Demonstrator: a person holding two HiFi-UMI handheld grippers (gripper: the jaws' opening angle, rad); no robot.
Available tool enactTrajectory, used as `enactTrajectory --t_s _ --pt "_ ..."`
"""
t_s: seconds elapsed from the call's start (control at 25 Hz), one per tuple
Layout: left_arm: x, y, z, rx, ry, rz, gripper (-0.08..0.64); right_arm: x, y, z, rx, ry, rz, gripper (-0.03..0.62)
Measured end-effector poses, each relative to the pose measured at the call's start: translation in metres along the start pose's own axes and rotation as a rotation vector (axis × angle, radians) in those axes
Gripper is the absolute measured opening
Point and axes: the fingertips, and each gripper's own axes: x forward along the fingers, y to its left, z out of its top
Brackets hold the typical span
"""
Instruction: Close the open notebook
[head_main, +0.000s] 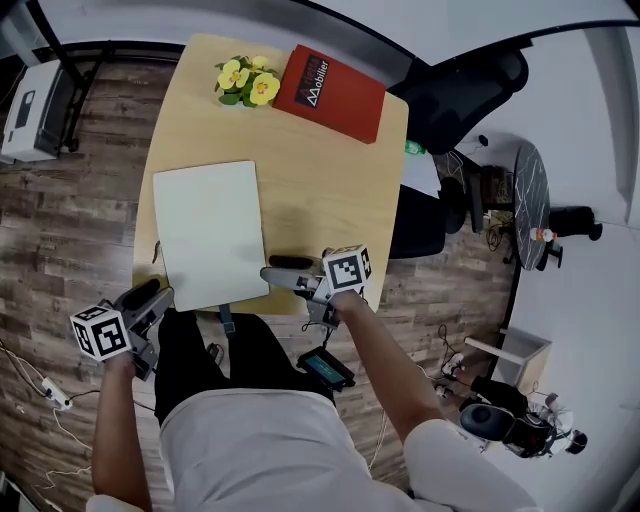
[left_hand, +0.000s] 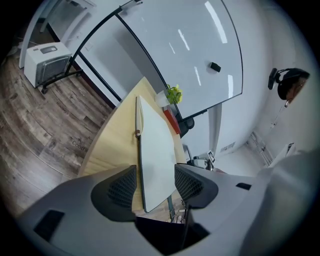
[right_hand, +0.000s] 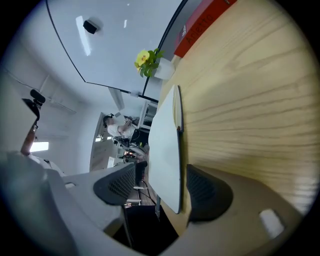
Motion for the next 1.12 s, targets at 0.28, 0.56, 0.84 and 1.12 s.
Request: enactTrajectory --t_s 0.28,0.56,0.84,1.12 --pt "0.011 0.008 -0.006 -0.031 0.024 0.027 0.224 0.010 -0.001 -0.014 0.046 0.092 0.008 0.273" --pt "0.018 0.005 -0.015 -0.050 0.050 0.010 0.196 0.014 0.002 -0.023 0.068 0.144 0.020 0.213" --pt "0.011 -0.006 -0.016 -0.088 0.053 -0.017 0.178 0.010 0.002 -0.027 0.087 0.138 0.034 0.155" --pt "0.001 -0.014 -0.008 -0.094 0.044 -0.050 0.092 0.000 0.013 -0.020 0.096 0.094 0.070 0.075"
